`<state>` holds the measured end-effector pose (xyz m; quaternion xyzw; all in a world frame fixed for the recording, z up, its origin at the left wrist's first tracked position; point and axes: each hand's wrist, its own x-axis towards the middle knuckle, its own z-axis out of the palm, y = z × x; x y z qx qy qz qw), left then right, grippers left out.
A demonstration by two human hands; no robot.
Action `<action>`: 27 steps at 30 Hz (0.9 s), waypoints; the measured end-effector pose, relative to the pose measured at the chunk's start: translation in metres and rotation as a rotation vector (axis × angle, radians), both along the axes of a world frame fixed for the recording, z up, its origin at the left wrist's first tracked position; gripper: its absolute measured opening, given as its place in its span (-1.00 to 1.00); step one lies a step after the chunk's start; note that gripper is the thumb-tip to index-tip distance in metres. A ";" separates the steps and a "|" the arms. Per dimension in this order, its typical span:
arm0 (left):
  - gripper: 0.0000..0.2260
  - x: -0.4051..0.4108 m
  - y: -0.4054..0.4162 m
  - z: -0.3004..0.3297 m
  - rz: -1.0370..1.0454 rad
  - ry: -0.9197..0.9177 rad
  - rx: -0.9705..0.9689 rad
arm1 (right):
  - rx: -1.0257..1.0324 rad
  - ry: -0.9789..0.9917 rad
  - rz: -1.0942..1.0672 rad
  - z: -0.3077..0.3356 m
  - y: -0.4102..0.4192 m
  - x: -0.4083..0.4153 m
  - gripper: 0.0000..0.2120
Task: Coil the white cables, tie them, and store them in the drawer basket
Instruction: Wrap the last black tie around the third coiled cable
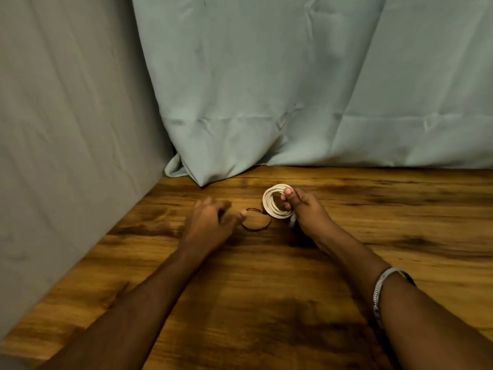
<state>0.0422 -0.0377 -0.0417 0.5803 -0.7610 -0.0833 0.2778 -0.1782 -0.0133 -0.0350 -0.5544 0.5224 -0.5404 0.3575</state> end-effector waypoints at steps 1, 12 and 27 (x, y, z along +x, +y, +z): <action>-0.48 -0.006 -0.004 -0.001 -0.009 -0.110 0.008 | 0.002 0.006 -0.009 0.000 0.000 -0.001 -0.69; -0.90 -0.047 -0.037 -0.006 -0.136 0.161 -0.117 | -0.015 -0.182 -0.045 -0.012 -0.019 -0.019 -0.68; -0.67 -0.049 -0.009 0.020 -0.565 1.117 0.542 | -0.139 -0.061 -0.109 -0.012 -0.020 -0.018 -0.69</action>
